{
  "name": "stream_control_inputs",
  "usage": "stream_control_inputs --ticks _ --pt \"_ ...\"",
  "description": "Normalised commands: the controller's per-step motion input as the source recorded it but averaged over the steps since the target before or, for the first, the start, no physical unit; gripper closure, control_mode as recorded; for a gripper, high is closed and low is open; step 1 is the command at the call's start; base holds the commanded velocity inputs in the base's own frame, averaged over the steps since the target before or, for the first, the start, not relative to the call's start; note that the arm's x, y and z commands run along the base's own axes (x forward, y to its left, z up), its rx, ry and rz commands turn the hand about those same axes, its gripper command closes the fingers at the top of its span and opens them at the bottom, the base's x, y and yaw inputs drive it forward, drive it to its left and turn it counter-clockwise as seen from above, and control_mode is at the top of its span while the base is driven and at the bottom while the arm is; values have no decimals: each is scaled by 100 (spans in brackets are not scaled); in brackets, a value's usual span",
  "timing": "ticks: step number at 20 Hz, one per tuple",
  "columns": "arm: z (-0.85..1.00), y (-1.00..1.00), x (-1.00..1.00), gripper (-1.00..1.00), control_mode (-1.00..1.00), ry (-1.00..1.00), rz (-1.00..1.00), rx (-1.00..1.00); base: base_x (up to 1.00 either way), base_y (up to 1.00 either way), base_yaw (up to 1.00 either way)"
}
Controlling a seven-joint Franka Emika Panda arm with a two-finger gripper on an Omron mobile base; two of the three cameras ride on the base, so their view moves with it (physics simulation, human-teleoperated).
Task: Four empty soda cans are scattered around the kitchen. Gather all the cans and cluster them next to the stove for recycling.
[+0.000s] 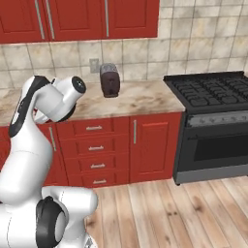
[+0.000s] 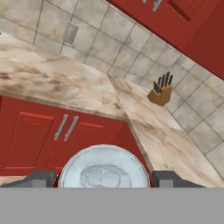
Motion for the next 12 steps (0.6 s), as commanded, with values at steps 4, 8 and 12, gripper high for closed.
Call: stream_control_inputs --ticks 4,8,12 --pt "0 0 0 100 100 0 0 0 47 -13 -24" --pt "0 0 0 100 100 0 0 0 39 -13 -28" --pt "0 0 0 100 100 0 0 0 37 -18 -27"
